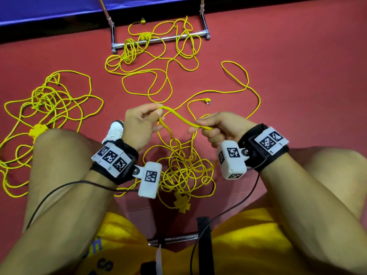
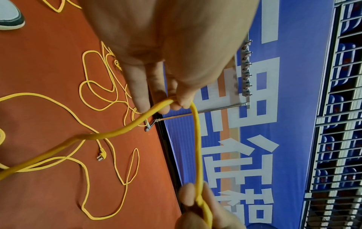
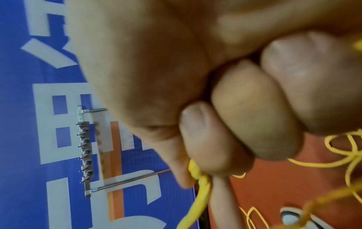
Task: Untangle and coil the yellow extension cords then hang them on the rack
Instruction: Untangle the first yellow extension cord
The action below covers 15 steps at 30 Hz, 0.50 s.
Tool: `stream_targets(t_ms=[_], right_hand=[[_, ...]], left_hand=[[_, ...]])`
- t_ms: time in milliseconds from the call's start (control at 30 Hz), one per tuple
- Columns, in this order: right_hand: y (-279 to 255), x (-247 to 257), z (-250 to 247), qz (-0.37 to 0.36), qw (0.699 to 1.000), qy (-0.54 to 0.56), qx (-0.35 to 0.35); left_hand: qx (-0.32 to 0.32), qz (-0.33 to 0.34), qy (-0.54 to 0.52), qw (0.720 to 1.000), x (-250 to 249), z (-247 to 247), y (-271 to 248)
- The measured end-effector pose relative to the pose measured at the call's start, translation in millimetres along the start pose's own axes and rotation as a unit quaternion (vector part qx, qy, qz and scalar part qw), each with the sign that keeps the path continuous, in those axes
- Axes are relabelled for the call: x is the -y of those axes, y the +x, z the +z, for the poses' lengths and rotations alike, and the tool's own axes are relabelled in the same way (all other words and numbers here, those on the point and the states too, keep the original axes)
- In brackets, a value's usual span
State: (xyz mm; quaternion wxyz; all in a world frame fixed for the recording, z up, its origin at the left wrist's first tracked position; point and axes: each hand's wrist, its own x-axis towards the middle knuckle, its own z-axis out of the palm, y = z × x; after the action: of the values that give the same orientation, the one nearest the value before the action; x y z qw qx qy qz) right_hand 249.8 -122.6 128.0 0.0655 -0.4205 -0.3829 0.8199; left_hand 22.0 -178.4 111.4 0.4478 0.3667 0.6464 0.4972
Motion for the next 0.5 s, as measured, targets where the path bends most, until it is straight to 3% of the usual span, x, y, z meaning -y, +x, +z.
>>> stream_targets(t_ms=[100,167,233,300,367,500], right_hand=[[7,-1,-7,0.002,0.993,-0.026,-0.116],[17,-5,-12,-0.077,0.968,-0.076,-0.228],[24,-11,-16,-0.190,0.916,-0.161,-0.315],[28,-16,-19,-0.275,0.843,-0.273,-0.373],[29,-18,-20,-0.334,0.792,-0.325,-0.394],[26,-18,-18,-0.403,0.726,-0.419,-0.369]], left_hand=[[0.020,0.006,0.008,1.000,0,1,-4],[0.044,0.006,0.008,0.999,-1,3,-7],[0.057,0.004,0.011,0.998,-1,3,-8],[0.049,-0.002,0.016,0.999,-1,3,-7],[0.034,-0.014,0.015,0.999,-1,2,-6],[-0.005,-0.040,0.006,0.999,0,-4,0]])
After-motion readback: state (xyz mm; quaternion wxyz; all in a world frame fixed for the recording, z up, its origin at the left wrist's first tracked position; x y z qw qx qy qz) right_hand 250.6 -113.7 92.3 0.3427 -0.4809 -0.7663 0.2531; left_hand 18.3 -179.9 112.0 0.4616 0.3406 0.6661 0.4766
